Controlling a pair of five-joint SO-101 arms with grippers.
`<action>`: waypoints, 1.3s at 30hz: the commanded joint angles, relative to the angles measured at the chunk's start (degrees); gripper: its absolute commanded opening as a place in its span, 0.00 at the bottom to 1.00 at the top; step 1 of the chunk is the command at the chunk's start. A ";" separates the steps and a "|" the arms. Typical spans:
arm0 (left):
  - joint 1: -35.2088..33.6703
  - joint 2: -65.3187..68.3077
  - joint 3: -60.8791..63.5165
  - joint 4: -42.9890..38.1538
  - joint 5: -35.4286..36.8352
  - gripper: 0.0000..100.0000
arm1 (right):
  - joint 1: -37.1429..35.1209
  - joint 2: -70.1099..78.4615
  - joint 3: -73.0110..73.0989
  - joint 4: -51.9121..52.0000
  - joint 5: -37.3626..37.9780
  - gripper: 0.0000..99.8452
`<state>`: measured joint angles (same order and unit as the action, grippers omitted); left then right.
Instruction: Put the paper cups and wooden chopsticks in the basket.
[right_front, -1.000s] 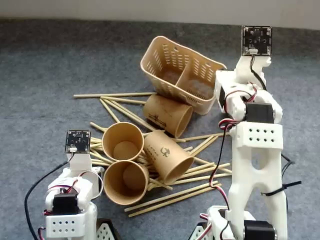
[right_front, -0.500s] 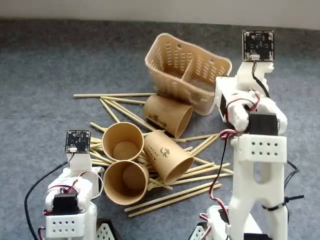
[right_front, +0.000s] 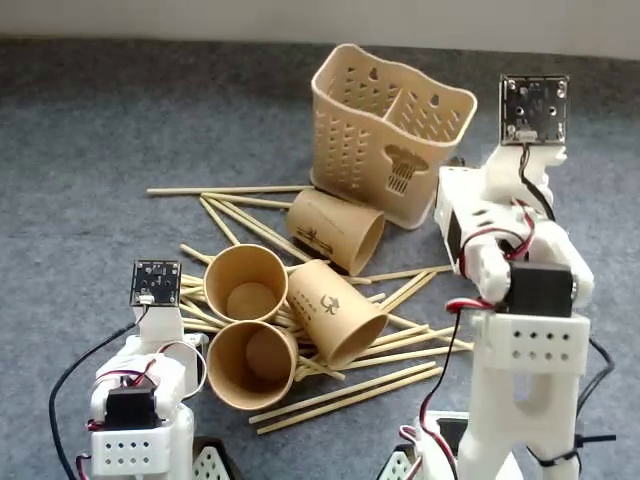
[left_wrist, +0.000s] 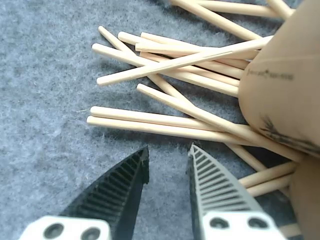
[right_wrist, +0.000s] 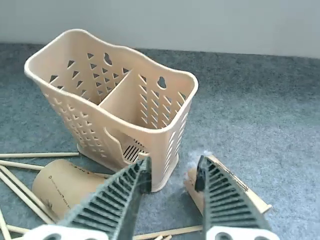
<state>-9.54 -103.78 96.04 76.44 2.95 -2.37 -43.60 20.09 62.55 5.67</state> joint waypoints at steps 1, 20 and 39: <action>0.04 -0.40 1.10 0.09 0.00 0.14 | 1.63 -4.00 -0.92 5.49 -0.18 0.16; 0.04 -0.40 1.10 0.09 0.00 0.14 | 13.14 -4.00 8.57 15.60 0.00 0.16; 0.04 -0.40 1.10 0.09 0.00 0.14 | 13.76 -3.47 24.84 -3.12 0.18 0.16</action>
<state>-9.54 -103.78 96.04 76.44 2.95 10.20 -47.21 44.62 63.08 5.67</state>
